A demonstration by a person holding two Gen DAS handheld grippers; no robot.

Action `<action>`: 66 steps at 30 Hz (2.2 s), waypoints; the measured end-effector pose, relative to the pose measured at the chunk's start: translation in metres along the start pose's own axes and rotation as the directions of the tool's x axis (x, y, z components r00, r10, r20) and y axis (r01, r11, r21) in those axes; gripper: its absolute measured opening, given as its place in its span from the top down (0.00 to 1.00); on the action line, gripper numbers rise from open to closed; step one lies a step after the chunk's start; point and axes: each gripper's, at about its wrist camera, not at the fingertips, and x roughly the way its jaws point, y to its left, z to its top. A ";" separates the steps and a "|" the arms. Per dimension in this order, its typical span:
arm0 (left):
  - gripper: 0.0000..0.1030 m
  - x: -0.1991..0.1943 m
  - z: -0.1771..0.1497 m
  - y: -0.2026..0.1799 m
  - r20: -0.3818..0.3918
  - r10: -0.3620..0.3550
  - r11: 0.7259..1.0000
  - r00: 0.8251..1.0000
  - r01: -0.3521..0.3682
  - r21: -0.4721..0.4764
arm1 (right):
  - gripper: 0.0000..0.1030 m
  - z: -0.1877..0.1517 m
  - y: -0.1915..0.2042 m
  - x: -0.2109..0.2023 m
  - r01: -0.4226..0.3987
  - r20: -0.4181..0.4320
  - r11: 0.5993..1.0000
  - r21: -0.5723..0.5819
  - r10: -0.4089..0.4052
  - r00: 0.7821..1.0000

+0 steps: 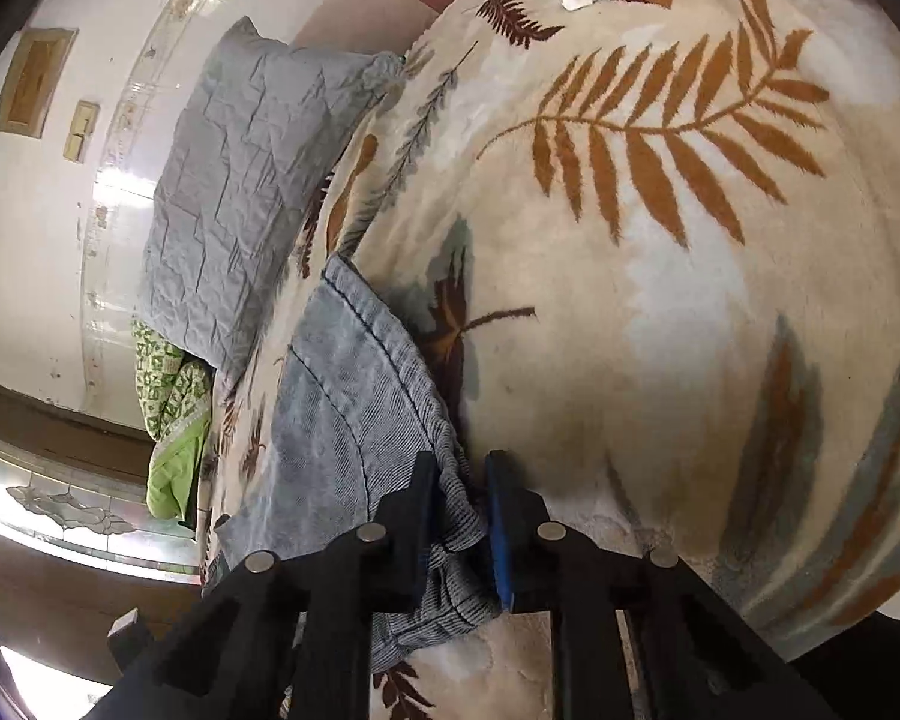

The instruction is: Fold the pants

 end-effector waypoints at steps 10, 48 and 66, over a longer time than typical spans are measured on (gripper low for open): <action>0.52 -0.006 -0.009 0.002 -0.009 -0.038 0.998 0.999 0.038 0.052 | 0.82 -0.017 0.008 -0.027 0.047 -0.013 0.988 -0.146 -0.049 0.999; 0.39 0.001 0.003 0.048 -0.018 -0.061 0.997 0.998 0.059 -0.058 | 0.78 -0.030 0.004 0.011 -0.165 -0.026 0.979 0.121 0.170 0.985; 0.39 -0.063 -0.032 0.184 0.106 0.010 0.937 0.994 0.028 -0.348 | 0.80 -0.127 0.210 0.036 -0.172 -0.134 0.817 -0.551 0.117 0.984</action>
